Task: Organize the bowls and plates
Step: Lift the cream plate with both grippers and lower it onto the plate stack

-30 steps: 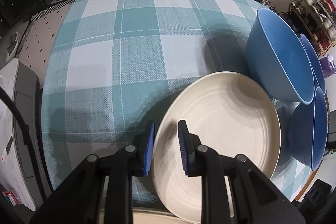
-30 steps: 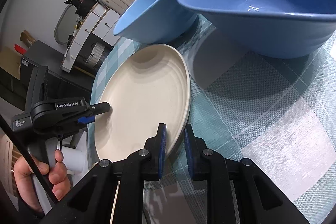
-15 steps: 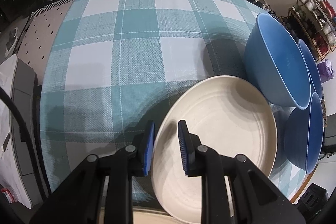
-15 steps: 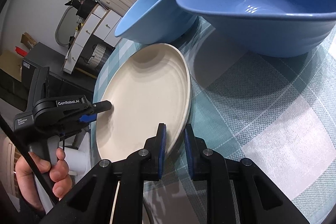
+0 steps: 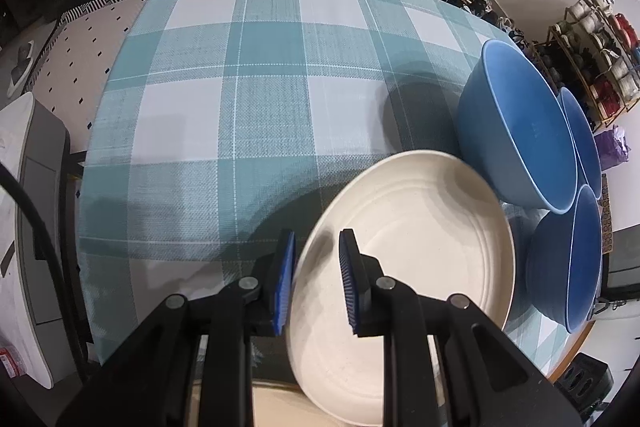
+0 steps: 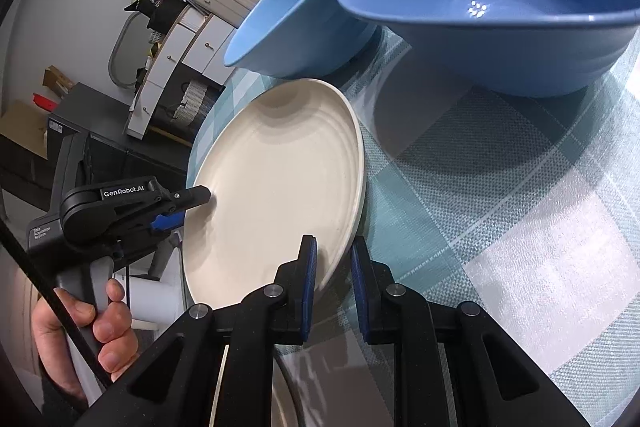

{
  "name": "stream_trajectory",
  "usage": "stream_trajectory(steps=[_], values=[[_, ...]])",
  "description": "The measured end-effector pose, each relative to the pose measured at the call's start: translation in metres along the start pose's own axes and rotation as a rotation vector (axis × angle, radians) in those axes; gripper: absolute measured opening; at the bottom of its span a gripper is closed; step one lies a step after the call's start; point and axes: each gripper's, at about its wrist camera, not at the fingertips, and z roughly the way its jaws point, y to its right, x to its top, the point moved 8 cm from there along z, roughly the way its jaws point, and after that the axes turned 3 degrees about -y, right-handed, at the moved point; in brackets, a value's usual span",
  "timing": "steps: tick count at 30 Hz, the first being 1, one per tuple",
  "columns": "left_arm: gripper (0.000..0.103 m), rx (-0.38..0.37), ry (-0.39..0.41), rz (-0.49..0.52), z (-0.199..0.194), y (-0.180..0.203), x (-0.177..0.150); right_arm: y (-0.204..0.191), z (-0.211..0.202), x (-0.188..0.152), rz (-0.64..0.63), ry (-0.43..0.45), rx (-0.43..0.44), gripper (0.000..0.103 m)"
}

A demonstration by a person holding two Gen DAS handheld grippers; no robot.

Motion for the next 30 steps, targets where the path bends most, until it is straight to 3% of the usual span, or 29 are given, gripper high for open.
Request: stream_trajectory(steps=[7, 14, 30], values=[[0.019, 0.014, 0.011, 0.015, -0.0026, 0.0022, -0.0028, 0.001, -0.003, -0.0019, 0.005, -0.002, 0.007, 0.017], [0.009, 0.053, 0.026, 0.045, -0.005, 0.0026, -0.003, 0.0022, -0.0026, -0.0017, 0.015, -0.002, 0.014, 0.017], [0.008, 0.097, 0.045, 0.077, -0.0061, 0.0049, -0.0017, -0.0001, -0.0033, -0.0013, 0.033, -0.009, 0.038, 0.017]])
